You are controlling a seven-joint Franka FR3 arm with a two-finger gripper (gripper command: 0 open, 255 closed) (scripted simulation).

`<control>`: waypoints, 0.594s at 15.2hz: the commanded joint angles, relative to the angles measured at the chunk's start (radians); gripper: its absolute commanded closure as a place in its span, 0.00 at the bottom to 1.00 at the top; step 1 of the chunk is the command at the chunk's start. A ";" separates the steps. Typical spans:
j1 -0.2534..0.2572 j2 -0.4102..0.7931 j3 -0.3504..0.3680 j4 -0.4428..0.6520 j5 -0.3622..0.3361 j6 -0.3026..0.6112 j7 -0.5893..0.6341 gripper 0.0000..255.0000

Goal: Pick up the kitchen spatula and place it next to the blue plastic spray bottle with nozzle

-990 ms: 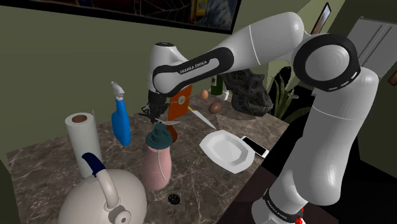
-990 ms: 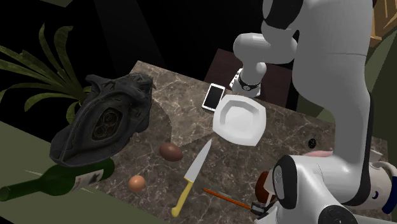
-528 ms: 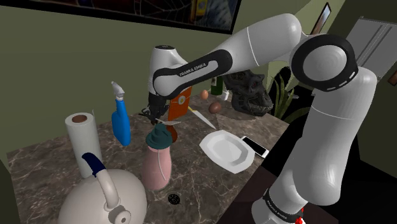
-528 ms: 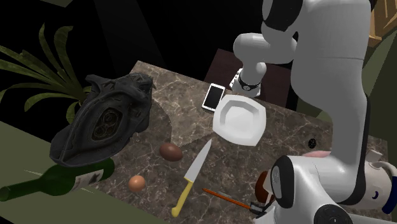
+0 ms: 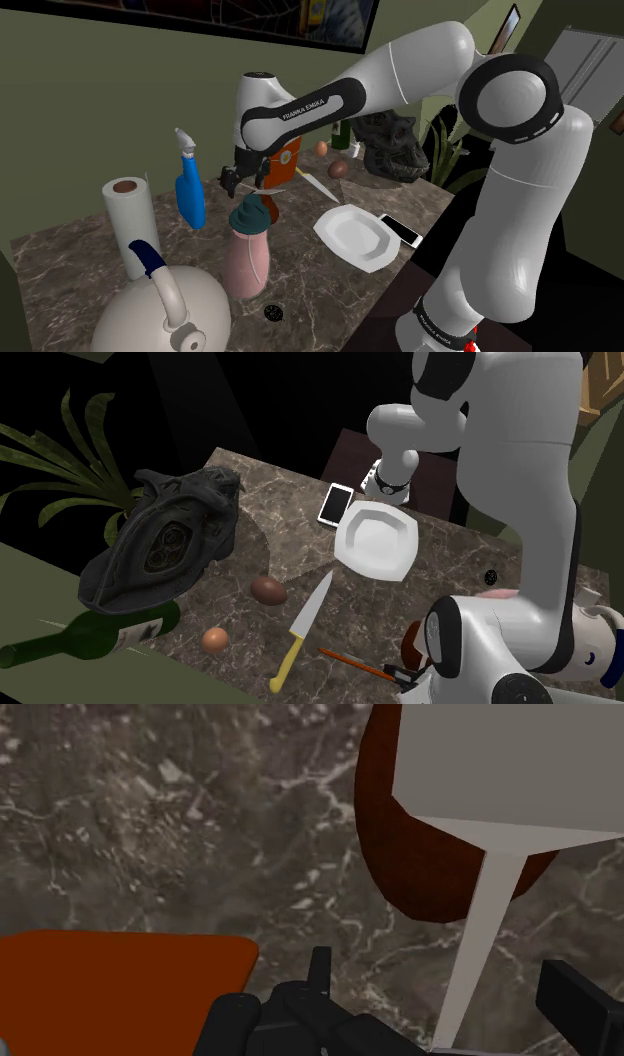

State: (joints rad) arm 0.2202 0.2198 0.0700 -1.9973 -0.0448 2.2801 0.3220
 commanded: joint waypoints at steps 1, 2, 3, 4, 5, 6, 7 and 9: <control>0.000 -0.027 0.001 0.017 0.004 -0.044 -0.002 0.00; 0.000 -0.045 0.002 0.029 0.006 -0.074 -0.004 0.00; -0.001 -0.057 0.002 0.040 0.007 -0.097 -0.005 0.00; 0.000 -0.057 0.002 0.040 0.007 -0.097 -0.005 0.00; 0.000 -0.058 0.002 0.039 0.007 -0.097 -0.005 0.00; 0.000 -0.058 0.002 0.039 0.007 -0.097 -0.005 0.00; 0.000 -0.057 0.002 0.040 0.007 -0.097 -0.005 0.00; 0.000 -0.057 0.002 0.040 0.007 -0.097 -0.005 0.00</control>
State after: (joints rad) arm 0.2197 0.1623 0.0722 -1.9584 -0.0374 2.1838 0.3170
